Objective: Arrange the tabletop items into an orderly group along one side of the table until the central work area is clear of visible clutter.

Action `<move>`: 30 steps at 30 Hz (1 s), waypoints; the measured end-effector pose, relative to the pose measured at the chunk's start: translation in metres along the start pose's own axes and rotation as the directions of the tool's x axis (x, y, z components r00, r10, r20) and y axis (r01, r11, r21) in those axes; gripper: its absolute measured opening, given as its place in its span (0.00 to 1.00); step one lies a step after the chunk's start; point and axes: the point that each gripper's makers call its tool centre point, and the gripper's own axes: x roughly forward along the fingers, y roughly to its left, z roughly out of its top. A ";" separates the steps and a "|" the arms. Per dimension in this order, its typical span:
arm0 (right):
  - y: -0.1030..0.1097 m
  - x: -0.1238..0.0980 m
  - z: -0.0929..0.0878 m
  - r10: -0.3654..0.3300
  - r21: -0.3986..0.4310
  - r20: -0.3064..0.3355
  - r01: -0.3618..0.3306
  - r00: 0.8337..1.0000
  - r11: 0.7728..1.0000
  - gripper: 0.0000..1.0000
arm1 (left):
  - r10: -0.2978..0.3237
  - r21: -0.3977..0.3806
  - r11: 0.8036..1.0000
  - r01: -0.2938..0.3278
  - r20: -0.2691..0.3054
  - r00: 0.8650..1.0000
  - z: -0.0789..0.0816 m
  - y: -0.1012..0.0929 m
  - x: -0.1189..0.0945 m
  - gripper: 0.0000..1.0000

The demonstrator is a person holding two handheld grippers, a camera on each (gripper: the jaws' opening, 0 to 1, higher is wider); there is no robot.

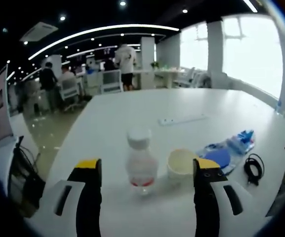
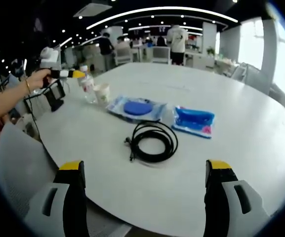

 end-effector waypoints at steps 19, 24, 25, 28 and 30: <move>0.008 -0.009 0.007 0.021 -0.010 0.008 -0.021 1.000 1.000 0.99 | -0.137 0.045 0.989 0.141 -0.084 0.987 -0.033 -0.046 -0.057 0.99; 0.010 -0.012 0.008 0.026 -0.007 0.015 -0.026 1.000 1.000 0.99 | -0.169 0.047 0.984 0.174 -0.097 0.981 -0.044 -0.056 -0.068 0.99; 0.010 -0.012 0.008 0.026 -0.005 0.015 -0.026 1.000 1.000 0.99 | -0.177 0.054 0.982 0.183 -0.105 0.979 -0.047 -0.059 -0.071 0.99; 0.010 -0.013 0.008 0.030 -0.005 0.012 -0.030 0.999 1.000 0.99 | -0.179 0.075 0.979 0.188 -0.112 0.977 -0.051 -0.065 -0.080 0.99; 0.011 -0.014 0.008 0.030 -0.006 0.013 -0.030 0.999 1.000 0.99 | -0.180 0.086 0.978 0.188 -0.095 0.979 -0.049 -0.069 -0.087 0.99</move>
